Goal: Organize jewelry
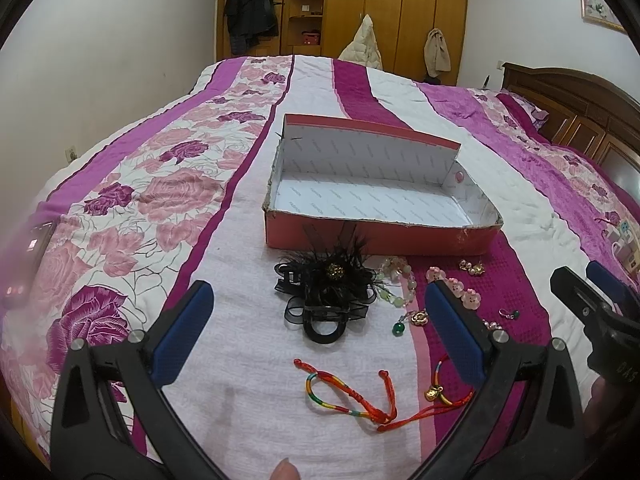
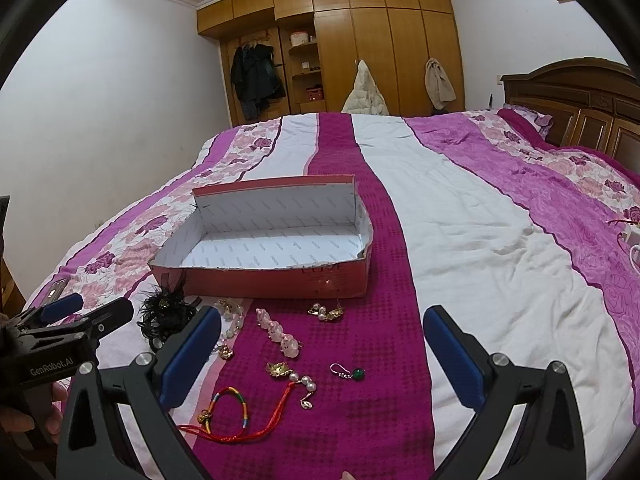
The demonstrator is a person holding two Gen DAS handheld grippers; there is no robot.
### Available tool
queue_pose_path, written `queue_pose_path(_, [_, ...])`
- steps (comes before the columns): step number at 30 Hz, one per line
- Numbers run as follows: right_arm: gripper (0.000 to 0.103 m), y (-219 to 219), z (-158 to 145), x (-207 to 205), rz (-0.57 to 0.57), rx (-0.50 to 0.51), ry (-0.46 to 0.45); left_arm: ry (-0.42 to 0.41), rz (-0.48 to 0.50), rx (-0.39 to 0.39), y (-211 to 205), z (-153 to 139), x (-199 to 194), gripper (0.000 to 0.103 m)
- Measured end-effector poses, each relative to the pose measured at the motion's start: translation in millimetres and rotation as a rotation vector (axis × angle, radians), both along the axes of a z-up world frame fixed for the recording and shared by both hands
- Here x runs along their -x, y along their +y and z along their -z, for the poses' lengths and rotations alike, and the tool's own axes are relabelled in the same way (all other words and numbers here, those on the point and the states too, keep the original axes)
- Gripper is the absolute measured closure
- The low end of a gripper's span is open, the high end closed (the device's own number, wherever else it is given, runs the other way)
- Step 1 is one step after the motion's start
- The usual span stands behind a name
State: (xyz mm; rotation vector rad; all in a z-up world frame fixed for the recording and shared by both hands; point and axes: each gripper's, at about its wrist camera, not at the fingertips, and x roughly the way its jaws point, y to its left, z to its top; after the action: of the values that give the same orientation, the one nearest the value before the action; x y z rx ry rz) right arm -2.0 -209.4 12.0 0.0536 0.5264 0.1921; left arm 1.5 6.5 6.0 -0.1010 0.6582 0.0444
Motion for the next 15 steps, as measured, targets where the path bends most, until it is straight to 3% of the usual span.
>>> queue_pose_path(15, [0.0, 1.0, -0.4, -0.8, 0.001, 0.002, 0.003, 0.002, -0.004, -0.006, 4.2, 3.3, -0.2, 0.004])
